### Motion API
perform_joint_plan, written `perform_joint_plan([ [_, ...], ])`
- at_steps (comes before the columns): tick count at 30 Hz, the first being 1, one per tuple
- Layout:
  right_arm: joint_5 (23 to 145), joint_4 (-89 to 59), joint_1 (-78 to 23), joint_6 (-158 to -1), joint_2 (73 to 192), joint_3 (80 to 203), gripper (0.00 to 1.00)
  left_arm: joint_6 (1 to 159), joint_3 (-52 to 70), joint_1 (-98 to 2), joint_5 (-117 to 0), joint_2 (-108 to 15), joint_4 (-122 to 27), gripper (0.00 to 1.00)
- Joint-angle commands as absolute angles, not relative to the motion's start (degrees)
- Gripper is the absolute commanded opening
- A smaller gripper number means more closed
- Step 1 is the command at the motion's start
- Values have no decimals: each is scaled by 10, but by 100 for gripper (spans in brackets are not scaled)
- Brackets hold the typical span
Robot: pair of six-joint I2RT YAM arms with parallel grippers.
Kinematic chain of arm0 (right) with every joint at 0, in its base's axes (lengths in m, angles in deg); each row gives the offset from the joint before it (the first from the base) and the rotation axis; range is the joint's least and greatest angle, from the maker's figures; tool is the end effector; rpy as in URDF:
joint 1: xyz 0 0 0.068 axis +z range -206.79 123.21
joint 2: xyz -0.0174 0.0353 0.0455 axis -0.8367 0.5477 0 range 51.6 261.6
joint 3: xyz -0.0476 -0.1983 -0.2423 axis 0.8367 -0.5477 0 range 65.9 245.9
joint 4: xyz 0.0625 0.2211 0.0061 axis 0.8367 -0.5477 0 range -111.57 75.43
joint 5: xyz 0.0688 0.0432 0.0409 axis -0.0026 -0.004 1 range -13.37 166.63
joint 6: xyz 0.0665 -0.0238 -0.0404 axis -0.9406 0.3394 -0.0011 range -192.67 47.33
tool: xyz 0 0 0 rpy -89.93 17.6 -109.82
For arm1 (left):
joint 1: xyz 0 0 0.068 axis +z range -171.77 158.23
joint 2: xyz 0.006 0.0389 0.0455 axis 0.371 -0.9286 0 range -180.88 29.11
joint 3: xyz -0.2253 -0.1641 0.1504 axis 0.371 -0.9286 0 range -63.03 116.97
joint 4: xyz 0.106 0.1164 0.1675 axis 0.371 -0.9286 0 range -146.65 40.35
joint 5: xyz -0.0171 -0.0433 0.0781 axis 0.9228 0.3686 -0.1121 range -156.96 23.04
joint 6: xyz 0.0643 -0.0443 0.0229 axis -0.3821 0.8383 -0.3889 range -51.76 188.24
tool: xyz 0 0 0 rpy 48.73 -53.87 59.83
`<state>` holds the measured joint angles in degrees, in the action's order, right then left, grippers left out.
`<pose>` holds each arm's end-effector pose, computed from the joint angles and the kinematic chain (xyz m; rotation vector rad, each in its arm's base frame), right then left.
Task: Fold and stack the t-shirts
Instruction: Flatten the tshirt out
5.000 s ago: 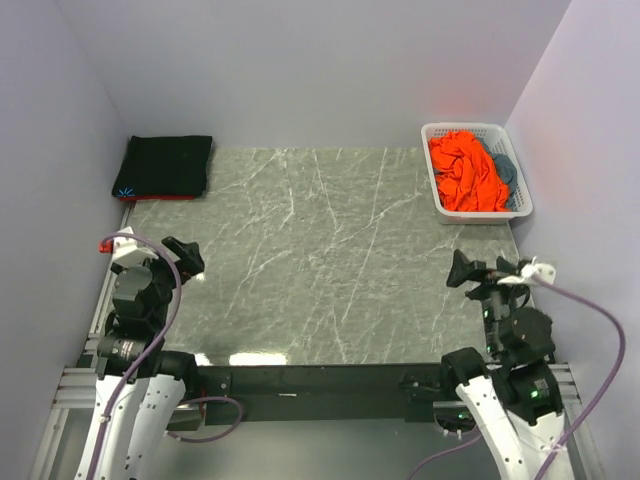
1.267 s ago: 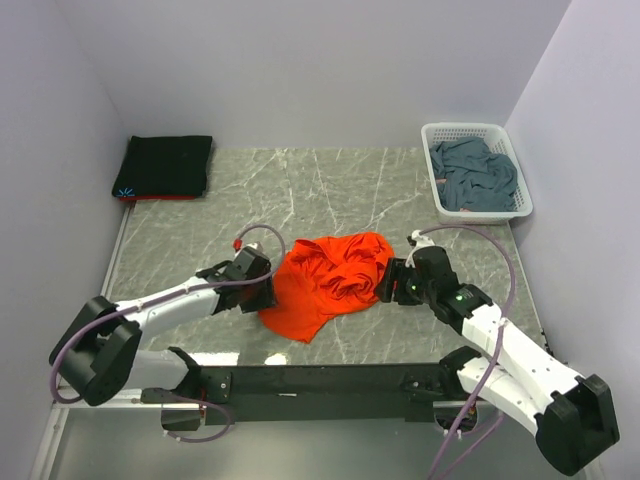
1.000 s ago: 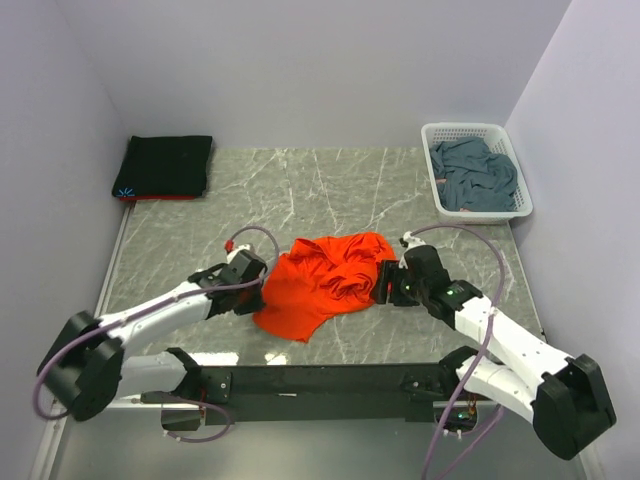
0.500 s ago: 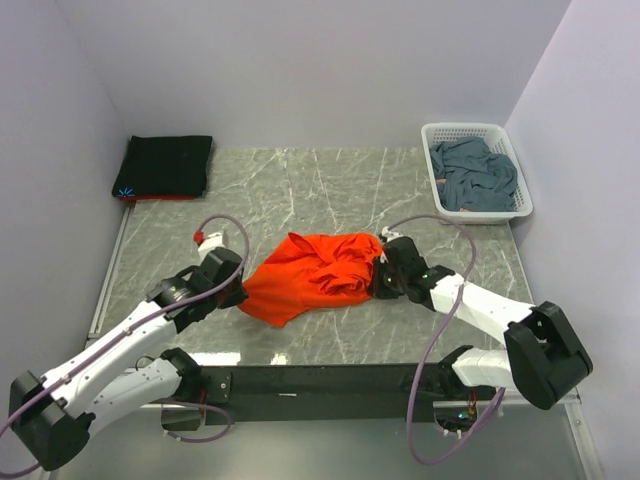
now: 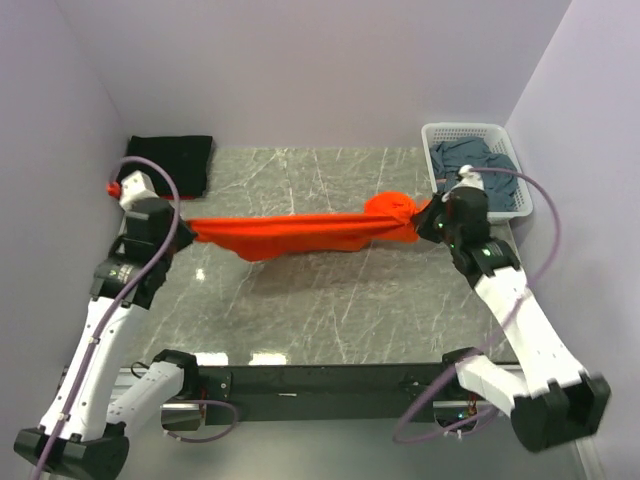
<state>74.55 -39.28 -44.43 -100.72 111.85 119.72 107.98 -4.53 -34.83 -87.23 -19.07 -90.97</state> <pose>0.2024 0.0417 0.3432 0.3135 2.1142 0.3800 0.1331 -0.0058 0.3685 -0.6816 1.9658 -0.1892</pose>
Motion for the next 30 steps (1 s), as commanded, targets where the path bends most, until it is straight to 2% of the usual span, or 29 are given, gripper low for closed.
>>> perform_joint_plan([
  [1, 692, -429, -461, -1007, 1030, 1231, 6, 992, 24, -290, -913, -186, -889, 1],
  [2, 696, -429, -460, -1006, 1015, 1225, 12, 991, 24, -289, -912, -182, -882, 1],
  [3, 700, -430, -460, -1005, 993, 1211, 33, 991, 11, -288, -914, -175, -878, 1],
  [5, 706, -448, -461, -999, 985, 1198, 59, 997, -17, -288, -910, -155, -861, 1],
  [6, 707, -457, -461, -996, 990, 1182, 62, 1000, -52, -288, -903, -149, -857, 1],
  [10, 728, -469, -461, -993, 1012, 1127, 63, 1001, -141, -288, -889, -117, -813, 1],
  [14, 821, -442, -446, -992, 1054, 1083, 60, 993, -200, -288, -906, -103, -780, 1],
  [17, 821, -414, -372, -990, 1085, 1066, 57, 994, -240, -288, -916, -89, -751, 1],
  [18, 815, -395, -312, -989, 1098, 1067, 57, 996, -251, -288, -915, -82, -746, 1],
  [21, 797, -366, -214, -990, 1140, 1077, 58, 995, -253, -288, -914, -75, -737, 1],
  [30, 725, -412, -50, -1018, 1351, 1168, 60, 999, -254, -288, -926, -67, -741, 1],
])
